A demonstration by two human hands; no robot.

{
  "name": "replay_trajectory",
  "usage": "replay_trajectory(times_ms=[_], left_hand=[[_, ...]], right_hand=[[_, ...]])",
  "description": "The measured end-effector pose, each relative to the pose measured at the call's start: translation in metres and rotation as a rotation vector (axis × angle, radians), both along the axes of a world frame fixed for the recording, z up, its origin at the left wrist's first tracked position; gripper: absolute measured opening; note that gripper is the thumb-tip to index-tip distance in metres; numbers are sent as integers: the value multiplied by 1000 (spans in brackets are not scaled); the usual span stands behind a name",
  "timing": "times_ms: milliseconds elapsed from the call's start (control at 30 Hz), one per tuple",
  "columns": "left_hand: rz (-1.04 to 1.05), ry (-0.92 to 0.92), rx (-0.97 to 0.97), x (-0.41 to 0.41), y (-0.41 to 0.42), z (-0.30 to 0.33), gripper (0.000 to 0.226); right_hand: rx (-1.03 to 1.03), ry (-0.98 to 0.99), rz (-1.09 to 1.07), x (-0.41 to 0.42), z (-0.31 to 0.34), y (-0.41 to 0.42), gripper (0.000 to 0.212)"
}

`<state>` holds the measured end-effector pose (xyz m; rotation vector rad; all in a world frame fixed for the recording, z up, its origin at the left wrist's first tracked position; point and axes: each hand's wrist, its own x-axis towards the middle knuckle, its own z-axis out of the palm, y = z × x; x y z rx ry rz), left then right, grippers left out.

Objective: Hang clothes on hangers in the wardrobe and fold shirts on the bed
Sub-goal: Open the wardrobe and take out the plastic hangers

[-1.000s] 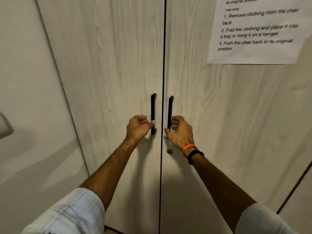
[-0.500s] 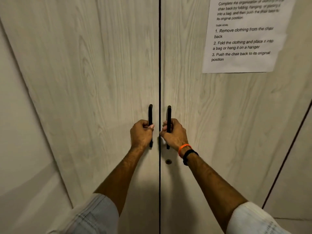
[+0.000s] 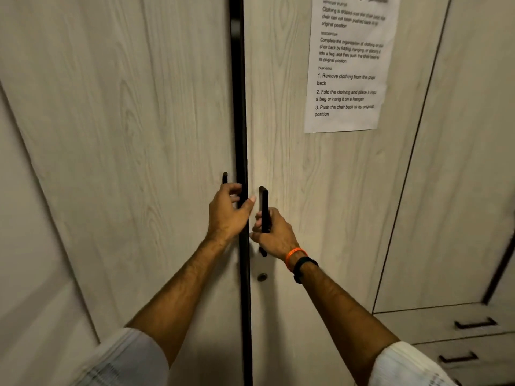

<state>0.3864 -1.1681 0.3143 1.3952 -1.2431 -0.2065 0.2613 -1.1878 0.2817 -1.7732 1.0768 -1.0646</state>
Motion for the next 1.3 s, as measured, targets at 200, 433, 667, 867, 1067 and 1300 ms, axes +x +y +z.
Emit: replay_trajectory(times_ms=[200, 433, 667, 867, 1067, 1300], left_hand=[[7, -9, -39, -59, 57, 18, 57], [-22, -57, -57, -158, 132, 36, 45], [-204, -167, -74, -274, 169, 35, 48], [-282, -238, -129, -368, 160, 34, 58], [-296, -254, -91, -450, 140, 30, 70], [-328, -263, -86, -480, 129, 28, 71]], right_hand=[[2, 12, 39, -58, -3, 57, 39], [-43, 135, 2, -163, 0, 130, 43], [-104, 189, -201, -279, 1, 179, 41], [-67, 184, -380, -364, 2, 194, 60], [-22, 144, -498, -430, 6, 194, 56], [-1, 80, -555, -456, 0, 186, 55]])
